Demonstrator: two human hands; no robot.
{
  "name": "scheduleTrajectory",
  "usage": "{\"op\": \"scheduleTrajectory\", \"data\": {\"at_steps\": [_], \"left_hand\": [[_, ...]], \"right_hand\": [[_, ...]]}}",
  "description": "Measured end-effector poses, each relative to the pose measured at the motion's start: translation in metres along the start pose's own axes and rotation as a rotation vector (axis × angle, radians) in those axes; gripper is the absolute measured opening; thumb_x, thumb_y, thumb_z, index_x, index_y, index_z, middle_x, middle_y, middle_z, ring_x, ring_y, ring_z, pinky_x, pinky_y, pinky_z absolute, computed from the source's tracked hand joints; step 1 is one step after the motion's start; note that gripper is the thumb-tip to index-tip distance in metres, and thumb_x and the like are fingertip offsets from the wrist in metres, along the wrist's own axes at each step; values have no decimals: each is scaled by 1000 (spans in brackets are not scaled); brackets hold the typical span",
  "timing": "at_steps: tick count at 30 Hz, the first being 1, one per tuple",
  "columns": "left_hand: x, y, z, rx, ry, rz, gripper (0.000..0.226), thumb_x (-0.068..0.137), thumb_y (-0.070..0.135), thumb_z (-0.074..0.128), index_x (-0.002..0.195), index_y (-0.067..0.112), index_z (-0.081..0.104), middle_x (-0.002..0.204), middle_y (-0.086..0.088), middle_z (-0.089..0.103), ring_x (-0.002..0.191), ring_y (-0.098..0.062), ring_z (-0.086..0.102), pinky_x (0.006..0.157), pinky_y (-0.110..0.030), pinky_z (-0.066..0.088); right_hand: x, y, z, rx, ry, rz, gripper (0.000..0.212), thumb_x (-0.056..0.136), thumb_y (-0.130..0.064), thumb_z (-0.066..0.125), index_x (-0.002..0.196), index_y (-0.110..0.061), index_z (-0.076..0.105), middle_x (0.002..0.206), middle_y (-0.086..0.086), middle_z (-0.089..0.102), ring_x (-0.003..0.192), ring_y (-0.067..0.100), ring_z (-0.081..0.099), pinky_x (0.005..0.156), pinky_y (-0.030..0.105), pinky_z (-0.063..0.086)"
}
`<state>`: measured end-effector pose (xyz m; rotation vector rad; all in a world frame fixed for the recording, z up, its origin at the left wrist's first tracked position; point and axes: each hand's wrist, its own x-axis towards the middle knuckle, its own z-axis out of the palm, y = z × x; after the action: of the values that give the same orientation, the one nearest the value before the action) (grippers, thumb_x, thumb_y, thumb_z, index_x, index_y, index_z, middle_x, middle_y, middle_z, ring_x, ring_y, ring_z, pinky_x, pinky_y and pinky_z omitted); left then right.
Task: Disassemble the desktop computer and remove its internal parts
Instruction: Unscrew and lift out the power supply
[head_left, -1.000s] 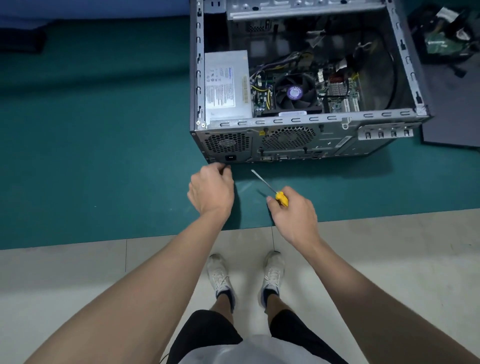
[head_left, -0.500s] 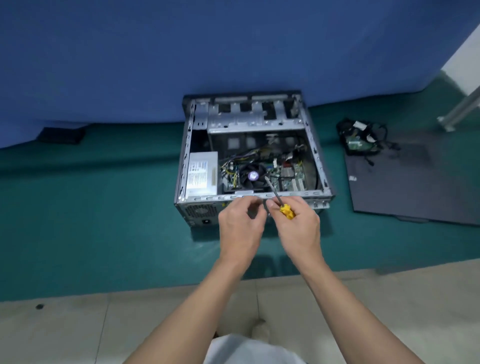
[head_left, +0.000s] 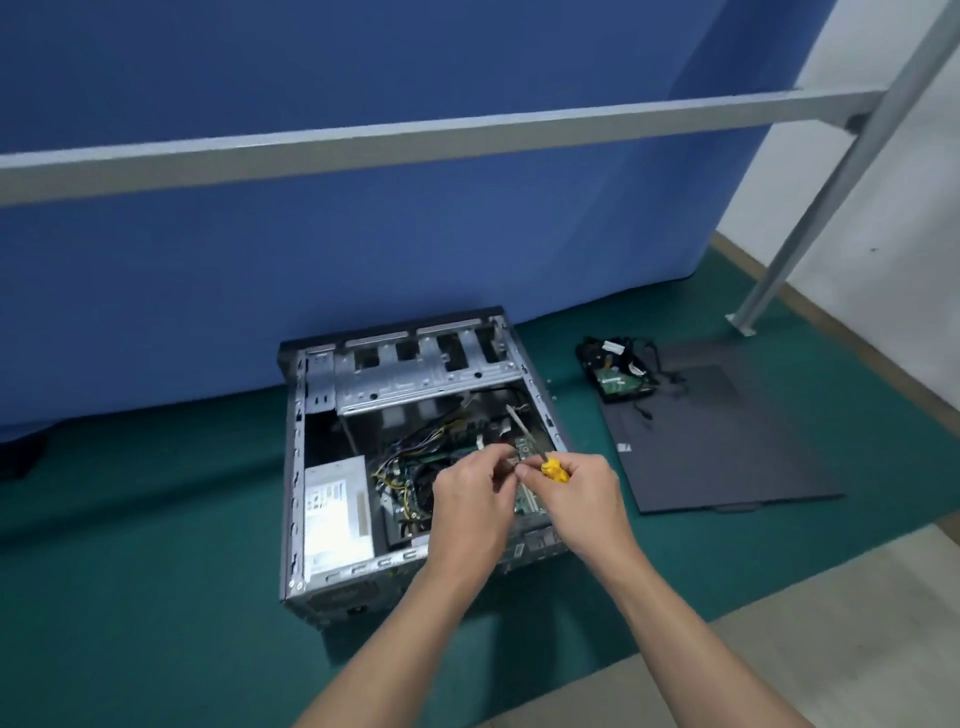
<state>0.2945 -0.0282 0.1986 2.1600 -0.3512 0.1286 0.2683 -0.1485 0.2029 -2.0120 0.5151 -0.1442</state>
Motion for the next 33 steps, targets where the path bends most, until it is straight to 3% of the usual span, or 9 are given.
{"op": "scheduleTrajectory", "data": {"at_steps": [3, 6, 8, 12, 17, 22, 26, 29, 33], "left_hand": [[19, 2, 8, -40, -71, 43, 24, 85, 7, 71, 108, 15, 72, 92, 4, 74, 83, -4, 66, 76, -9, 49], [39, 2, 20, -46, -121, 69, 25, 88, 12, 68, 113, 16, 69, 99, 5, 72, 89, -5, 65, 84, -24, 53], [55, -3, 30, 65, -196, 50, 35, 92, 26, 64, 126, 17, 62, 117, 1, 68, 108, -11, 61, 96, -31, 49], [89, -20, 57, 430, -502, -73, 66, 96, 56, 44, 151, 26, 27, 159, -9, 21, 147, -31, 16, 117, -49, 17], [127, -39, 93, 597, -617, -161, 61, 98, 61, 14, 153, 41, -2, 161, -11, -17, 143, -41, -24, 113, -59, -12], [151, -40, 121, 643, -565, -277, 63, 96, 63, 6, 151, 41, -16, 160, -12, -22, 140, -46, -27, 107, -65, -17], [154, -39, 124, 761, -515, -230, 63, 97, 60, 4, 151, 35, -18, 160, -22, -10, 141, -53, -16, 111, -58, -16], [155, -38, 122, 773, -517, -224, 64, 98, 59, 7, 152, 33, -16, 160, -23, -7, 141, -54, -12, 114, -58, -11], [156, -35, 123, 786, -522, -230, 64, 98, 59, 8, 152, 34, -14, 160, -22, -7, 142, -53, -11, 115, -59, -8]], "right_hand": [[13, -1, -7, -128, 78, -4, 18, 86, -29, 68, 72, -19, 71, 59, -4, 63, 56, 11, 53, 54, 29, 45], [32, 2, -17, -160, 142, -4, 15, 88, -29, 66, 76, -20, 71, 65, -5, 63, 64, 16, 56, 60, 33, 48], [48, 9, -26, -174, 169, 13, 14, 88, -29, 65, 79, -20, 71, 67, -5, 64, 66, 16, 56, 60, 32, 47], [87, 32, -38, -200, 166, 102, 17, 88, -29, 65, 73, -22, 68, 60, -5, 60, 56, 14, 50, 52, 27, 40], [140, 64, -37, -341, 55, 150, 19, 90, -29, 63, 74, -17, 66, 65, 0, 61, 64, 24, 58, 57, 35, 50], [199, 91, -23, -510, -42, 139, 23, 88, -24, 59, 66, -16, 56, 70, 2, 61, 69, 29, 57, 56, 31, 43], [245, 106, -7, -625, -99, 122, 21, 86, -20, 57, 66, -19, 51, 83, 9, 65, 71, 31, 55, 61, 31, 39], [275, 118, 6, -678, -136, 93, 11, 87, -21, 56, 80, -17, 63, 94, 13, 66, 87, 35, 62, 67, 34, 42], [298, 132, 26, -772, -157, 68, 17, 86, -20, 56, 96, -14, 68, 102, 15, 66, 94, 37, 63, 75, 36, 48]]}}
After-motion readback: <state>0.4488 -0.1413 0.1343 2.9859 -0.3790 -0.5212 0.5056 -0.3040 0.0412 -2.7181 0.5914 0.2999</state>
